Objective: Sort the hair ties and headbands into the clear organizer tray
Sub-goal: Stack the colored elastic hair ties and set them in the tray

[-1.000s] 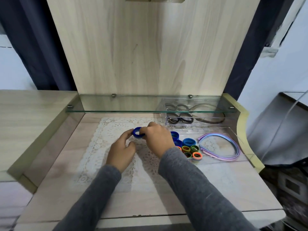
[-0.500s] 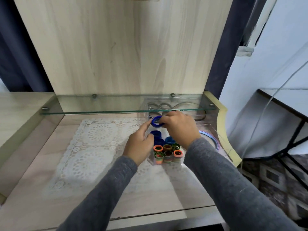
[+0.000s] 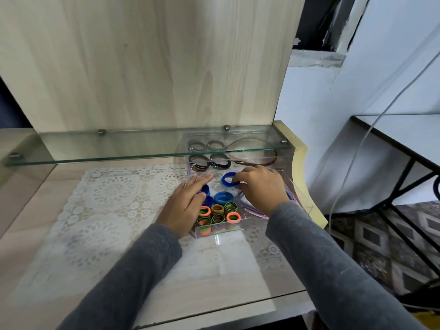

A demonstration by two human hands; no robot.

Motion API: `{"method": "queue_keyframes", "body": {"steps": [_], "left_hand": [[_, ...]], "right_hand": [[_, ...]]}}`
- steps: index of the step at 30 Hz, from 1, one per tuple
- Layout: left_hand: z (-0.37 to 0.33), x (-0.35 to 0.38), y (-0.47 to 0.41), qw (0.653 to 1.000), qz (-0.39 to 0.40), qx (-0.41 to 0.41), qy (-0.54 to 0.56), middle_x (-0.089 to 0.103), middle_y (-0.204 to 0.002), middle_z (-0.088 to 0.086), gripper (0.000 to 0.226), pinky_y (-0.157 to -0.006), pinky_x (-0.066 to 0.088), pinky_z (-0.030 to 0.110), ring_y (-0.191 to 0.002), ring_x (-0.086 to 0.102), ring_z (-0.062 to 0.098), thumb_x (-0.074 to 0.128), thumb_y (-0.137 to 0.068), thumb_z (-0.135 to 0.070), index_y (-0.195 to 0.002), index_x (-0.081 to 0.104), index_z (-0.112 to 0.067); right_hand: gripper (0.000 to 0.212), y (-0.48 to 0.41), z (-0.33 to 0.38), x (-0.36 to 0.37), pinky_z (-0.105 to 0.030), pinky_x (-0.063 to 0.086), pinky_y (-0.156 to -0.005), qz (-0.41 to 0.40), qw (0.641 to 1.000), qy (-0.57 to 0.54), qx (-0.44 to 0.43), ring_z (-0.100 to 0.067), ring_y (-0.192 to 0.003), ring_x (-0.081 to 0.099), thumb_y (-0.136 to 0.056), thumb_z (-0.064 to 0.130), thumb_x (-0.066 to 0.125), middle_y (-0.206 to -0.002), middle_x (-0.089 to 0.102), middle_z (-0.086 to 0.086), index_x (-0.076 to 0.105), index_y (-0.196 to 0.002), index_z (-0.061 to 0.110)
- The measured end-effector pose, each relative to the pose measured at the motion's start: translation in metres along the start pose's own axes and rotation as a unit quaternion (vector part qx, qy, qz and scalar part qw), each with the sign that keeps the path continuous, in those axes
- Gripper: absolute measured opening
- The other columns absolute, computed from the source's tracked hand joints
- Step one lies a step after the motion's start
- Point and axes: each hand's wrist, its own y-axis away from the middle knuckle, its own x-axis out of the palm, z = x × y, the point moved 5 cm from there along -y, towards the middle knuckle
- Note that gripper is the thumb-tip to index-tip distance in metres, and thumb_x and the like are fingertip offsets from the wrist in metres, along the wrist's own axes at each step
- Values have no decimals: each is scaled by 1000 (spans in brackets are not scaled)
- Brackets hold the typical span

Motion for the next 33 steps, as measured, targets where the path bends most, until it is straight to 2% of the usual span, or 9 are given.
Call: {"method": "queue_keyframes", "body": {"steps": [2, 4, 8, 18, 22, 26, 29, 31, 33], "left_hand": [[2, -1, -1, 998, 4, 33, -57, 25, -148, -24, 56, -119, 2, 23, -141, 10, -5, 27, -90, -34, -145, 37, -38], [2, -2, -2, 992, 8, 63, -109, 26, -147, -24, 56, -118, 1, 22, -139, 8, -8, 24, -91, -35, -146, 37, -33], [5, 2, -1, 983, 15, 97, -158, 30, -152, -17, 65, -121, 3, 29, -143, 6, -3, 12, -88, -46, -145, 38, -31], [7, 4, -1, 980, 13, 112, -162, 29, -153, -17, 62, -121, 2, 29, -144, 4, -4, 12, -91, -44, -146, 37, -32], [8, 2, 0, 976, 1, 108, -188, 31, -153, -16, 63, -122, 6, 35, -146, 10, 1, 11, -91, -44, -146, 38, -30], [8, -6, 2, 965, -63, 88, -239, 42, -148, -12, 60, -119, 16, 36, -143, 26, 8, 14, -92, -40, -143, 45, -28], [7, -12, 6, 951, -103, 77, -281, 50, -143, -9, 56, -115, 25, 39, -139, 38, 13, 20, -93, -36, -139, 51, -25], [8, -15, 9, 944, -122, 60, -300, 54, -140, -7, 55, -113, 27, 40, -136, 43, 15, 23, -92, -35, -136, 53, -23], [11, -18, 11, 939, -130, 31, -317, 55, -138, -5, 56, -113, 28, 42, -135, 44, 16, 24, -90, -36, -136, 54, -23]], "right_hand": [[26, -2, -3, 4, -41, 44, -87, 21, 1000, -3, 8, -23, -111, 54, -96, 32, 51, -118, 63, 5, 62, -119, 34], [25, -4, -4, 7, -40, 43, -88, 34, 999, -7, 12, -22, -111, 54, -95, 32, 51, -118, 64, 5, 62, -118, 35], [26, -6, -5, 9, -42, 44, -89, 48, 999, -7, 9, -22, -111, 53, -95, 31, 51, -118, 64, 6, 62, -118, 36], [25, -14, 2, 16, -42, 39, -91, 95, 995, 12, -8, -21, -111, 52, -94, 34, 52, -117, 64, 7, 60, -117, 38], [29, -17, 8, 16, -41, 36, -92, 127, 992, 21, -6, -23, -115, 50, -93, 31, 53, -122, 62, 6, 58, -121, 38], [38, -14, 5, 11, -45, 35, -96, 153, 988, -16, 7, -22, -117, 47, -90, 19, 50, -122, 61, 9, 54, -122, 38], [40, -11, -1, 5, -45, 40, -98, 125, 987, -89, 52, -17, -111, 52, -87, 12, 47, -113, 64, 13, 58, -115, 38], [34, -10, -7, 2, -44, 46, -94, 79, 982, -141, 101, -15, -102, 57, -88, 12, 47, -106, 66, 12, 61, -108, 36], [29, -7, -11, 3, -42, 47, -93, 65, 979, -137, 136, -17, -101, 58, -89, 14, 47, -107, 67, 7, 63, -105, 33]]}}
